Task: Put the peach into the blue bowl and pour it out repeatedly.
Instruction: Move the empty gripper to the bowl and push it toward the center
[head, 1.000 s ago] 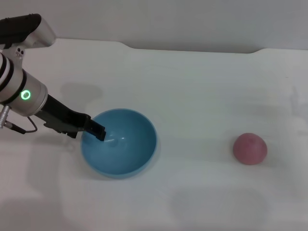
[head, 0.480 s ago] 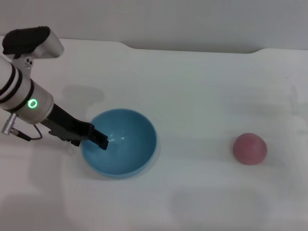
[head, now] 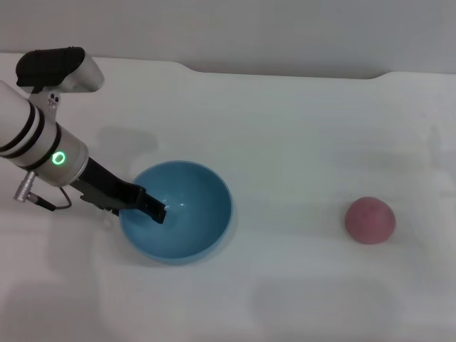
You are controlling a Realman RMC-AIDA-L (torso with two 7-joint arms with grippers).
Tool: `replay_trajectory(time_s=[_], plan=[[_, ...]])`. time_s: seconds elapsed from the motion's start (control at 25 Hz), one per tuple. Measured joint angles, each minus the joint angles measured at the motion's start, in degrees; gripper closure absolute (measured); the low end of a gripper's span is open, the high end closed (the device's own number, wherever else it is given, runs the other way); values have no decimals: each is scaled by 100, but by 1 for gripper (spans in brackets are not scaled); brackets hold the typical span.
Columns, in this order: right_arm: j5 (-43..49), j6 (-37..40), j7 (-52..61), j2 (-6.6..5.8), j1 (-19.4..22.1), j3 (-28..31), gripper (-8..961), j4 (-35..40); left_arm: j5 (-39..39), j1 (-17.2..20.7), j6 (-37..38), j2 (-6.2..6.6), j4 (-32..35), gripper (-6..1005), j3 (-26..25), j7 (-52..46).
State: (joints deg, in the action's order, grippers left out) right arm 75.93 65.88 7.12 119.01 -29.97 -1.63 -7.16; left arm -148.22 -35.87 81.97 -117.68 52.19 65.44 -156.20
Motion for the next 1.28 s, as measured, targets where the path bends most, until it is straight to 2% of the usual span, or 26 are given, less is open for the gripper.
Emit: replay_trajectory(time_s=[0.44, 1.08, 1.16, 1.2, 1.28], plan=[[-25, 38, 44, 0, -53, 7, 537, 17, 4, -93, -49, -11, -68, 308, 6, 273], [-36, 40, 193, -1, -116, 161, 546, -16, -11, -165, -60, -13, -23, 992, 75, 322], [124, 28, 1027, -32, -237, 44, 547, 1, 0, -157, -99, -17, 105, 993, 58, 317], [124, 28, 1027, -32, -237, 44, 548, 1, 14, -146, -128, -18, 187, 994, 45, 304], [542, 27, 1959, -54, -378, -110, 549, 190, 71, -131, -164, -18, 303, 996, 24, 276]])
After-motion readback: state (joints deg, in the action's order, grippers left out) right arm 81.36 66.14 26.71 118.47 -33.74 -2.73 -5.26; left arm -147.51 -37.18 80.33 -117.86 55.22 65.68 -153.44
